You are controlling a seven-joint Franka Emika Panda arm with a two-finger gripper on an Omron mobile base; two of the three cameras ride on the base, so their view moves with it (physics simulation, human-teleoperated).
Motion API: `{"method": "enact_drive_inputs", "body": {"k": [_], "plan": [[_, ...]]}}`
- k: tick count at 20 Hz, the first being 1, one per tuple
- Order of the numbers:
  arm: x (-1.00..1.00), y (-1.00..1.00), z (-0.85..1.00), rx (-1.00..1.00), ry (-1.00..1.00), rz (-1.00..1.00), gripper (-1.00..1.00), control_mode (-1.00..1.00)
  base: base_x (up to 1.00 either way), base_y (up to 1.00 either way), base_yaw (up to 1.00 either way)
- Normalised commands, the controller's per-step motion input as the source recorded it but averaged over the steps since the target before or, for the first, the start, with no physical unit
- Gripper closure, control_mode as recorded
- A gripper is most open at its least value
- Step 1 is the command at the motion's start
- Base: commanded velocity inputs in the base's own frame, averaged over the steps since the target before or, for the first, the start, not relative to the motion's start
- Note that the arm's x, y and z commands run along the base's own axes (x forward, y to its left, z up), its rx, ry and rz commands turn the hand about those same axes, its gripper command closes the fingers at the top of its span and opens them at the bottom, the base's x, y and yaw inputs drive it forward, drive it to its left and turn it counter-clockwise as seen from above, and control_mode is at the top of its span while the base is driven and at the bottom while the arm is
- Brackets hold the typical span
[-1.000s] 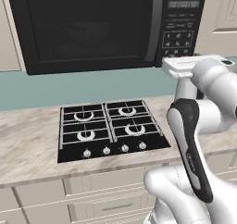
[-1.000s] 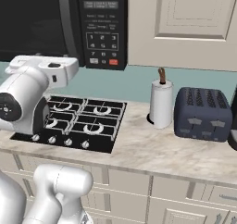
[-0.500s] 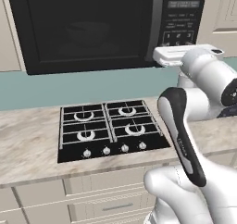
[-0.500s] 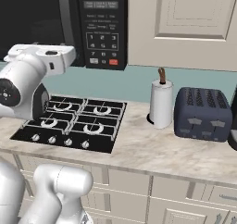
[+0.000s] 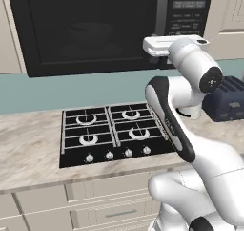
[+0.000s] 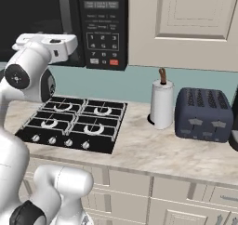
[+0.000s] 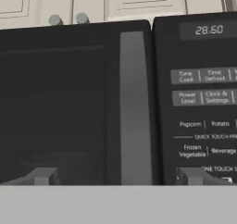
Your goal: The microwave is finished heating the chicken drumstick and avocado. Take the bowl containing the food and place it on the dining counter.
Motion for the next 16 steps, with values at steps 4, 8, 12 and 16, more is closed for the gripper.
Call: {"method": "enact_drive_inputs", "body": {"k": [4,8,12,16], "plan": [[0.74,-0.06,0.17,0.0,0.0,0.0,-1.0,-1.0,0.0,0.0,0.0],[0.57,0.0,0.15,0.0,0.0,0.0,-1.0,-1.0,0.0,0.0,0.0],[0.56,0.0,0.12,0.0,0.0,0.0,-1.0,-1.0,0.0,0.0,0.0],[0.58,-0.08,0.13,0.0,0.0,0.0,-1.0,-1.0,0.0,0.0,0.0]]}}
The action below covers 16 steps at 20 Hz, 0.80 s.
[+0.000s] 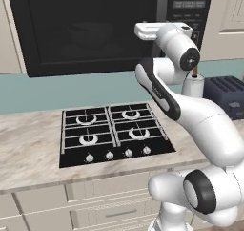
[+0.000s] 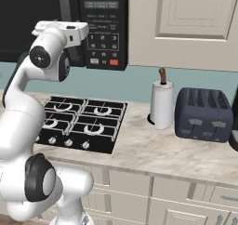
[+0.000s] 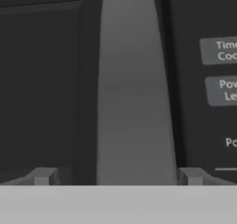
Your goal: The microwave is finished heating the chicken drumstick and avocado. Take the bowl containing the food and place it on the dining counter.
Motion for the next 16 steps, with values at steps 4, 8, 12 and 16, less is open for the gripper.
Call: {"method": "enact_drive_inputs", "body": {"k": [4,8,12,16], "plan": [[0.73,-0.02,0.1,0.0,0.0,0.0,-1.0,-1.0,0.0,0.0,0.0],[0.73,0.0,0.07,0.0,0.0,0.0,-1.0,-1.0,0.0,0.0,0.0],[0.58,0.0,0.01,0.0,0.0,0.0,1.0,-1.0,0.0,0.0,0.0],[0.23,0.0,0.0,0.0,0.01,0.0,1.0,-1.0,0.0,0.0,0.0]]}}
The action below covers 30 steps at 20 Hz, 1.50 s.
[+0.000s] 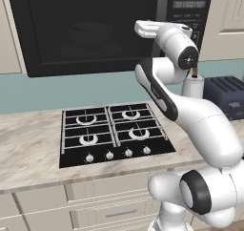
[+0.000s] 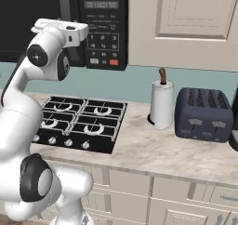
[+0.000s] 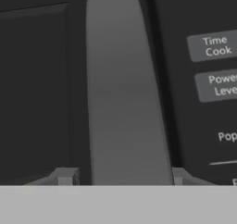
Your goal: The microwave is finished heating the chicken drumstick and avocado. Take the bowl containing the food and place it on the dining counter.
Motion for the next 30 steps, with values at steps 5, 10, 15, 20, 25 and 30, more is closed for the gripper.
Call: {"method": "enact_drive_inputs", "body": {"k": [5,10,15,20,25,30], "plan": [[0.0,0.0,0.0,0.0,0.0,0.0,1.0,-1.0,0.0,0.0,0.0],[0.0,0.0,0.0,0.0,0.0,0.0,1.0,-1.0,0.0,0.0,0.0],[-0.05,0.02,0.04,0.0,0.01,0.0,1.0,-1.0,0.0,0.0,0.0],[-0.57,0.0,0.27,0.0,0.04,0.0,1.0,-1.0,0.0,0.0,0.0],[-0.97,0.0,0.61,0.0,0.05,0.0,1.0,-1.0,0.0,0.0,0.0],[-1.0,0.0,0.71,0.0,0.04,0.0,1.0,-1.0,0.0,0.0,0.0]]}}
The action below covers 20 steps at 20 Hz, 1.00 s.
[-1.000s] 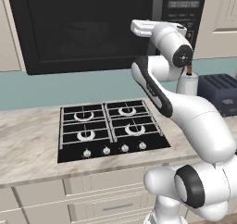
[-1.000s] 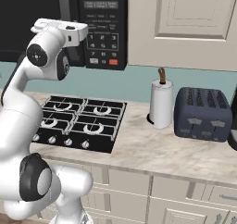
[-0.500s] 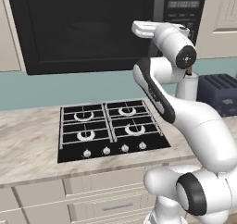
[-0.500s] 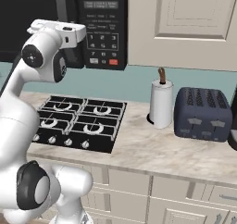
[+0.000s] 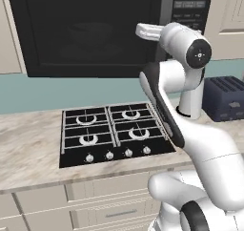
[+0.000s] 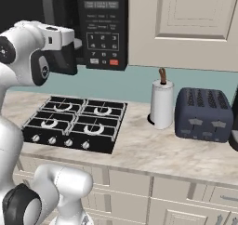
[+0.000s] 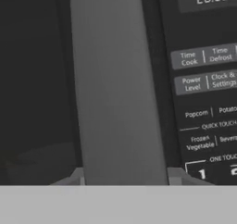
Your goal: The microwave is finished heating the chicken drumstick and avocado. Take the bowl containing the food and place it on the dining counter.
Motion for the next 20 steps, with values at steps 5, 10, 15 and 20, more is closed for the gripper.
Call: {"method": "enact_drive_inputs", "body": {"k": [5,10,15,20], "plan": [[-1.0,0.0,0.61,0.0,0.0,0.0,1.0,-1.0,0.0,0.0,0.0],[-1.0,0.0,0.37,-0.01,0.0,0.0,1.0,-1.0,0.0,0.0,0.0],[-1.0,0.1,0.04,-0.08,-0.1,0.0,1.0,-1.0,0.0,0.0,0.0],[-1.0,0.22,-0.09,-0.12,-0.17,0.0,1.0,-1.0,0.0,0.0,0.0]]}}
